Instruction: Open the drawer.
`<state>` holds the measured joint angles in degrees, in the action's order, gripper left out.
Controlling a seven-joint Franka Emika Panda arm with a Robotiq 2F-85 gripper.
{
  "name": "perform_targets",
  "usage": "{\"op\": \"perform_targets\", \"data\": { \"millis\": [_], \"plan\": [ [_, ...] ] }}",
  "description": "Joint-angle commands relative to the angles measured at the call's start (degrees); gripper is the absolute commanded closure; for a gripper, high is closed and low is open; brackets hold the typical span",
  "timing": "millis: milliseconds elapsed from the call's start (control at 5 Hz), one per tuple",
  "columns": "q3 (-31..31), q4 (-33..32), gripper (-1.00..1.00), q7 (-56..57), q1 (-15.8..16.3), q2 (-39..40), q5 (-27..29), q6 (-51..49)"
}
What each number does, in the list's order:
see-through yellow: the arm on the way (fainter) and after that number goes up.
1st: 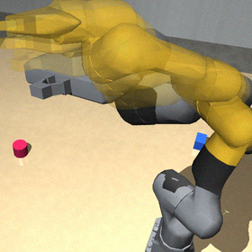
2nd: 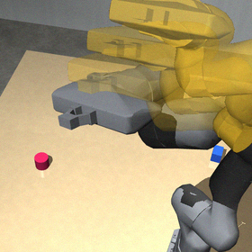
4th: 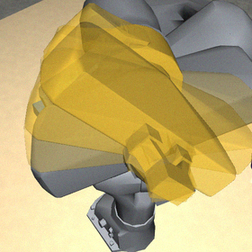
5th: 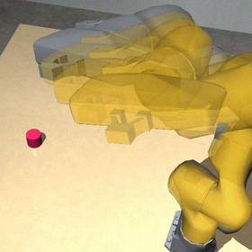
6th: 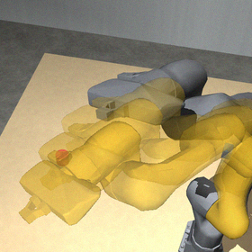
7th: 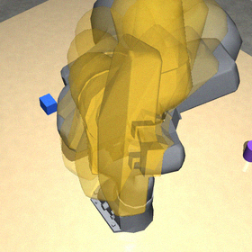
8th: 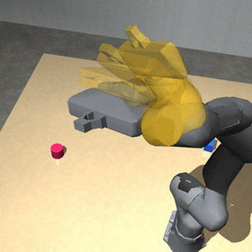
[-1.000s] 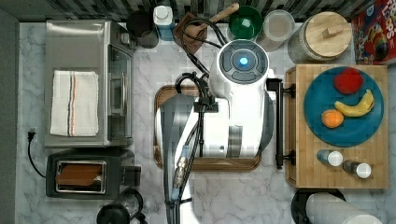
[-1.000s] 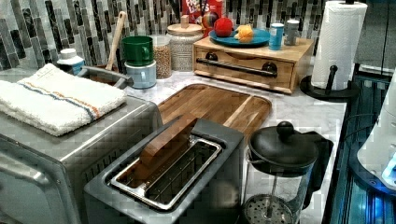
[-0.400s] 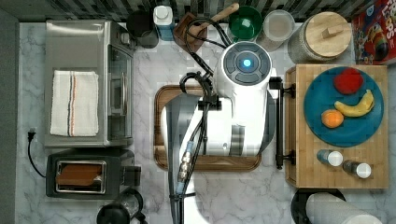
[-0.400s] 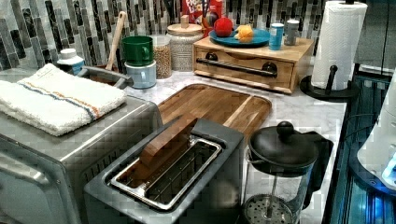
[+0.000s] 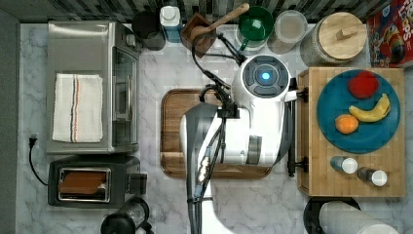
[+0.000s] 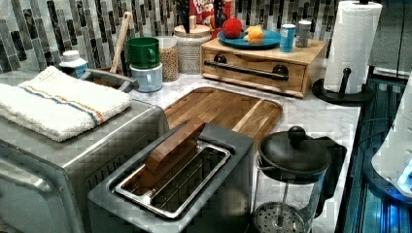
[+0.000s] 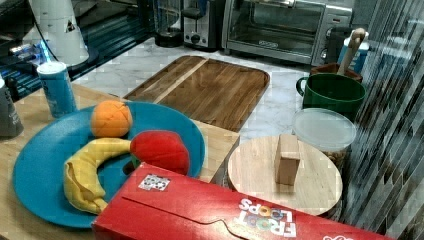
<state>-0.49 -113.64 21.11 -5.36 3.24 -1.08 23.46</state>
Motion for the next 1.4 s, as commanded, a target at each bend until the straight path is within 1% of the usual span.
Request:
{"op": "perform_targets", "data": {
  "millis": [200,400,600,800,1000,1400],
  "plan": [
    [3.6,-3.8,-1.00,21.1,-4.5,-0.4,-4.4,7.1],
    [4.5,-3.7,-1.00,23.6,-4.8,0.4,-6.4,8.2],
    [4.0,-5.4,-1.00,24.7,-6.1,0.8,-7.3,11.7],
    [3.6,-5.7,-1.00,25.9,-7.4,1.8,-6.3,14.2],
    [4.0,-7.0,-1.00,26.1,-7.7,3.0,-6.8,17.4],
    [4.4,-4.9,-1.00,28.5,-9.3,8.0,-6.1,20.1]
  ]
}}
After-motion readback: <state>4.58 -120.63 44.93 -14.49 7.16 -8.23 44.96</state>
